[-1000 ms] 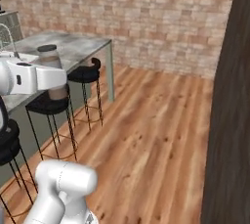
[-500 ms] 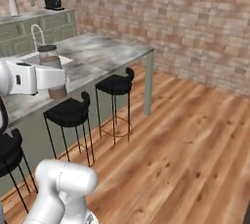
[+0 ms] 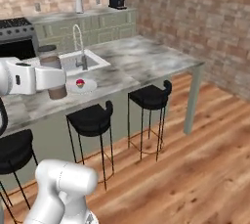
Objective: Take the cinnamon bottle from the cabinet and place it on the dining table, next to the plate with the cupcake. Then take the chocolate from the dining counter and place it on the cupcake plate.
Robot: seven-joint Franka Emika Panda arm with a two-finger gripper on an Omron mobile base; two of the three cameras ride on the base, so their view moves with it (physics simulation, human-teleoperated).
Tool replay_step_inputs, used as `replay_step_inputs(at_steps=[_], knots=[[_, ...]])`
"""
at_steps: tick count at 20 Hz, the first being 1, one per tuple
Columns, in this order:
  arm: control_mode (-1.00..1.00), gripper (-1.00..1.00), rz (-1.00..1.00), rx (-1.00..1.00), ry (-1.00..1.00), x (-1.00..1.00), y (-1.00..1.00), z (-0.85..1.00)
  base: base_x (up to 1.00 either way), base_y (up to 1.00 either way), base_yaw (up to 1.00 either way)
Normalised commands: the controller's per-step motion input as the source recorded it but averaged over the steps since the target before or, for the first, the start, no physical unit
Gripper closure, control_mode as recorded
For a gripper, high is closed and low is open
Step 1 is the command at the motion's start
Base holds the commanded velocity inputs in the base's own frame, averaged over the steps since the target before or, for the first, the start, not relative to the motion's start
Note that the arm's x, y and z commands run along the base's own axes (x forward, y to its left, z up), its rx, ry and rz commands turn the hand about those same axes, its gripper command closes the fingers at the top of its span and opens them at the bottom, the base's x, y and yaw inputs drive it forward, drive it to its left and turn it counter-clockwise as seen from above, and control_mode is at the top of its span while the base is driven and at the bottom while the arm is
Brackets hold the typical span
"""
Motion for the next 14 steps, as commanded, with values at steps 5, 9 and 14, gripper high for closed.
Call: replay_step_inputs(at_steps=[5, 9, 14], knots=[[1.00, 1.00, 0.00, 0.00, 0.00, 0.00, 0.00, 0.00, 0.49, -0.52, 0.52], [1.00, 1.00, 0.00, 0.00, 0.00, 0.00, 0.00, 0.00, 0.52, -0.58, 0.49], [1.00, 1.00, 0.00, 0.00, 0.00, 0.00, 0.00, 0.00, 0.56, -0.59, 0.47]])
